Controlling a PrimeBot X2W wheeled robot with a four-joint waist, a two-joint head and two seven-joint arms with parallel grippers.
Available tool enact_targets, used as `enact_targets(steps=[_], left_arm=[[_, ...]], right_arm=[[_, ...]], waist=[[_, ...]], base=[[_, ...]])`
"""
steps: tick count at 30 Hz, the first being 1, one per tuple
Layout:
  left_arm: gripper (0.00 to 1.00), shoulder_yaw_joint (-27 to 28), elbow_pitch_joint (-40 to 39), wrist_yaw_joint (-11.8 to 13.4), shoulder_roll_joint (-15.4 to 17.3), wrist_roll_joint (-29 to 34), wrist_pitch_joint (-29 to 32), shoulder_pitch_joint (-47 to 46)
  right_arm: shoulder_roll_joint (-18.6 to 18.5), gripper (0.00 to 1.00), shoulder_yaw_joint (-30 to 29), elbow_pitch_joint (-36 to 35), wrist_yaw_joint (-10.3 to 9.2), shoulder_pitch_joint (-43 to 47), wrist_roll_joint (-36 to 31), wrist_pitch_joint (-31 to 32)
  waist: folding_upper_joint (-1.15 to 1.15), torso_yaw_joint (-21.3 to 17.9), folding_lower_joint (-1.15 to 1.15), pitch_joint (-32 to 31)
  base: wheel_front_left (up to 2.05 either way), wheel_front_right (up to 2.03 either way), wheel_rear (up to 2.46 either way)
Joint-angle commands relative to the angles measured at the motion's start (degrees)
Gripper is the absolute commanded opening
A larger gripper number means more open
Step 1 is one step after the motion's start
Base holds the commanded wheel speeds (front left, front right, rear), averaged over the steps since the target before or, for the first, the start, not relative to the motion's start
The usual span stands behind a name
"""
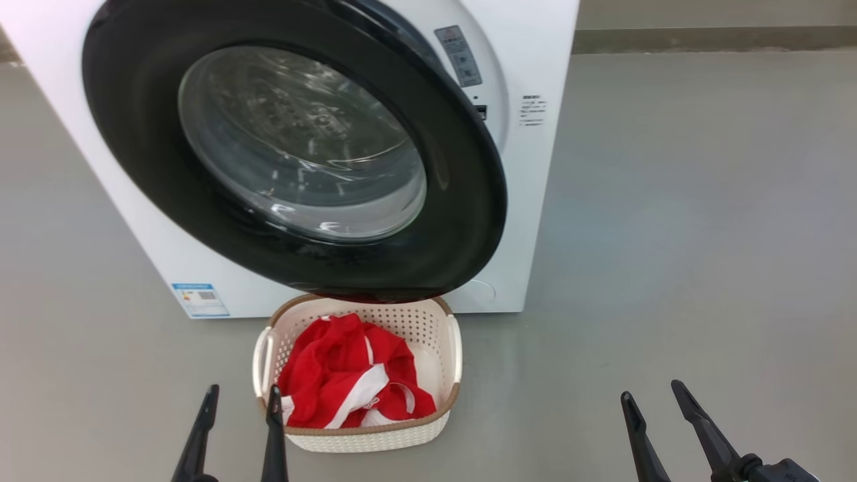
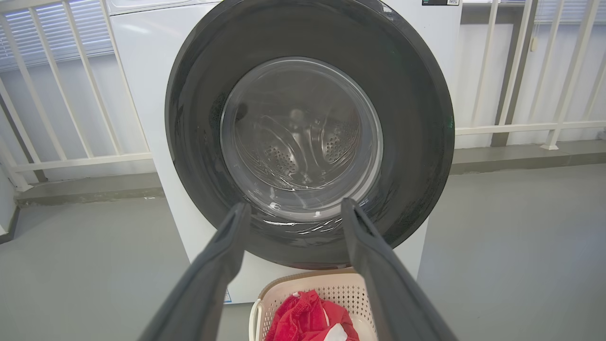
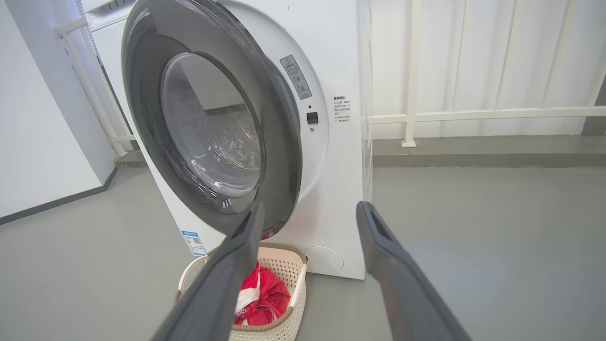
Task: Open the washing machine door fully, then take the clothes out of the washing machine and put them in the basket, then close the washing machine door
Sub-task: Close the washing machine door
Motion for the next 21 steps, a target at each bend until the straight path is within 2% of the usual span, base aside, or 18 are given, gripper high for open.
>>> enact_targets(steps=[1, 7, 8, 9, 11, 13, 14, 21], left_arm=[[1.00, 1.8, -1.2, 0.3, 0.2, 0.7, -0.5, -2.2], [1.00, 1.0, -1.6, 0.1, -0.1, 0.9, -0.5, -2.4], [1.00, 0.8, -1.7, 0.1, -0.1, 1.0, -0.5, -2.4], [1.00, 0.8, -1.7, 0.1, -0.1, 1.0, -0.5, -2.4], [1.00, 0.6, -1.9, 0.0, -0.1, 1.0, -0.5, -2.5], [1.00, 0.4, -2.2, -0.2, -0.1, 1.1, -0.5, -2.8], [1.00, 0.1, -2.5, -0.5, -0.2, 1.2, -0.5, -3.1], [1.00, -1.3, -3.5, -1.1, -1.3, 1.6, -0.5, -4.6]], right_arm=[[-0.5, 1.00, 1.2, -1.4, 0.16, -1.4, 0.3, -0.7], [-0.5, 1.00, 1.4, -0.7, 0.16, -2.0, 0.5, -0.4], [-0.5, 0.82, 1.4, -0.6, 0.16, -2.4, 0.5, -0.3], [-0.5, 0.82, 1.4, -0.6, 0.16, -2.4, 0.5, -0.3], [-0.5, 0.42, 1.4, -0.3, 0.16, -3.2, 0.5, -0.2], [-0.5, 0.22, 1.3, -0.1, 0.16, -4.0, 0.4, -0.1], [-0.5, 0.01, 1.2, 0.1, 0.16, -4.8, 0.2, 0.1], [-0.5, 0.00, 0.5, 1.3, 0.16, -8.2, -0.9, 0.6]], waist=[[0.00, 0.9, 0.00, 0.0], [0.00, 3.9, 0.00, 0.3], [0.00, 4.4, 0.00, 0.5], [0.00, 4.4, 0.00, 0.5], [0.00, 5.7, 0.00, 1.0], [0.00, 7.0, 0.00, 1.6], [0.00, 8.2, 0.00, 2.2], [0.00, 12.4, 0.00, 4.8]], base=[[0.00, 0.00, 0.00], [0.00, 0.00, 0.00], [0.00, 0.00, 0.00], [0.00, 0.00, 0.00], [0.00, 0.00, 0.00], [0.00, 0.00, 0.00], [0.00, 0.00, 0.00], [0.00, 0.00, 0.00]])
